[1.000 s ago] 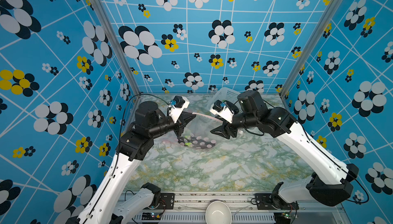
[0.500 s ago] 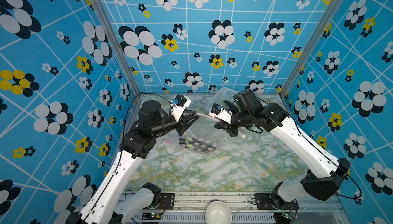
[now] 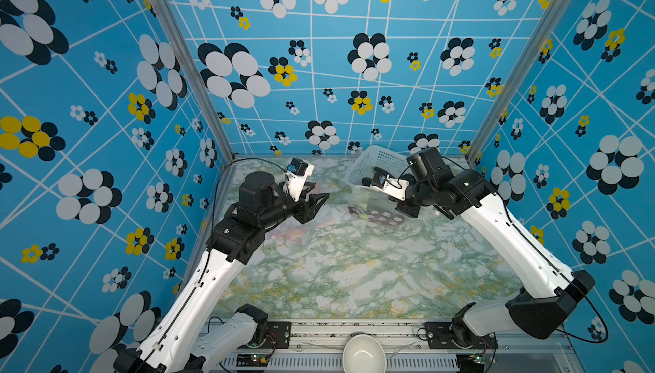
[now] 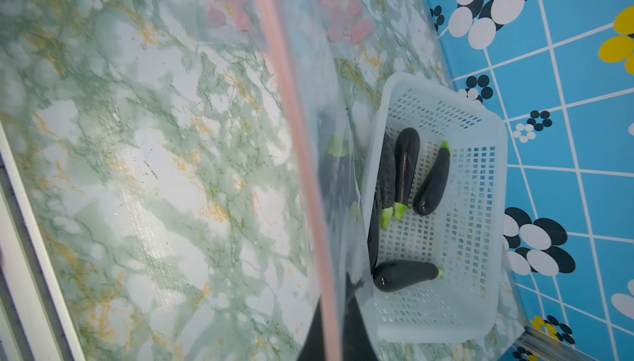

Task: Place the eggplant in a zip-top bag and seal the zipper
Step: Place the zipper food storage bag at the center of the board, then move the zipper food storage bag to the center of the board.

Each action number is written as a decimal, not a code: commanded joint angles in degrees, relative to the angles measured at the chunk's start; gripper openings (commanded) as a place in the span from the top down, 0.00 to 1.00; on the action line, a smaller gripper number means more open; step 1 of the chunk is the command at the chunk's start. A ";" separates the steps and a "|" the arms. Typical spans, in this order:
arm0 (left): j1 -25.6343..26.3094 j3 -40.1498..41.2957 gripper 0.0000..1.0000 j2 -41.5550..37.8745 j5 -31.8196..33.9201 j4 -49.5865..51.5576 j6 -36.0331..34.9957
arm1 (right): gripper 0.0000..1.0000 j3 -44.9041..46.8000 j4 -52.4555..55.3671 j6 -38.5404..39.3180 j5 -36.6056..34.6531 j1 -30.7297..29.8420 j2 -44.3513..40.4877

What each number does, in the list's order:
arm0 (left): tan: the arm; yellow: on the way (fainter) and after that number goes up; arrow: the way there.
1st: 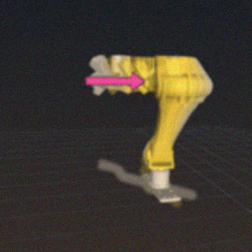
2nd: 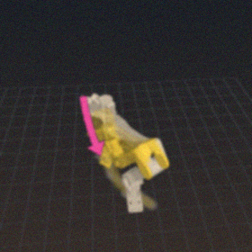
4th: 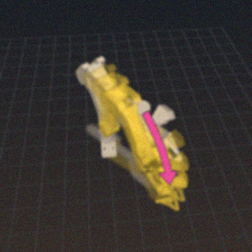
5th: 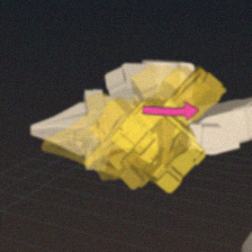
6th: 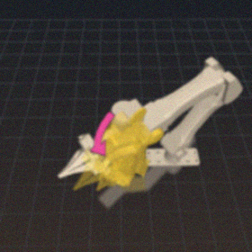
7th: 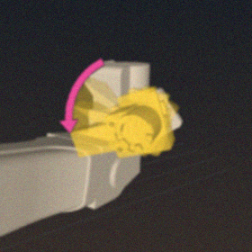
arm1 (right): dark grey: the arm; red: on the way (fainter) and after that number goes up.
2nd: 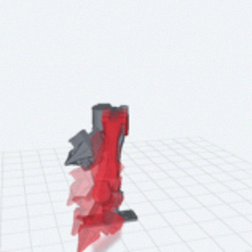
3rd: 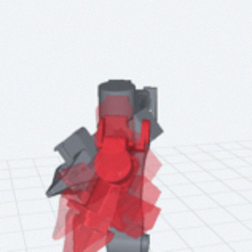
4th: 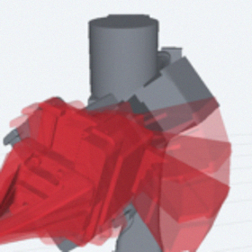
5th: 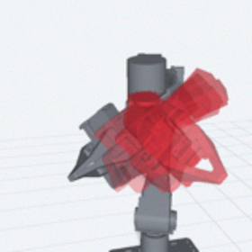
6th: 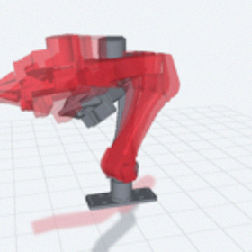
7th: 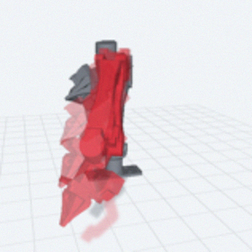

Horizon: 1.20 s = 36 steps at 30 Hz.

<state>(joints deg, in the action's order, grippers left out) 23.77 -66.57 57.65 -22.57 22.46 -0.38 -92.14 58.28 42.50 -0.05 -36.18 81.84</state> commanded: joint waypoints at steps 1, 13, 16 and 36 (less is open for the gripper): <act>0.05 1.77 0.42 -0.16 1.76 -1.32 0.87 | 1.00 7.57 0.29 1.73 -7.08 -5.44 -2.39; 0.12 6.48 0.42 0.73 1.78 -4.58 3.88 | 0.34 19.82 11.56 -26.80 5.29 -15.08 -13.95; 0.06 7.17 0.42 1.06 1.33 -5.22 4.84 | 0.34 20.78 7.49 -40.59 3.60 -15.14 -15.06; -0.39 9.97 0.42 -2.35 5.00 -5.95 6.96 | 0.35 17.69 -37.25 -76.39 -7.67 -20.19 22.19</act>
<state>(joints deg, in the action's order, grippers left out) 23.70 -57.32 57.01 -19.44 17.17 5.65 -72.93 27.05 -29.78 -8.10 -56.25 100.99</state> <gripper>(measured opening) 0.582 0.647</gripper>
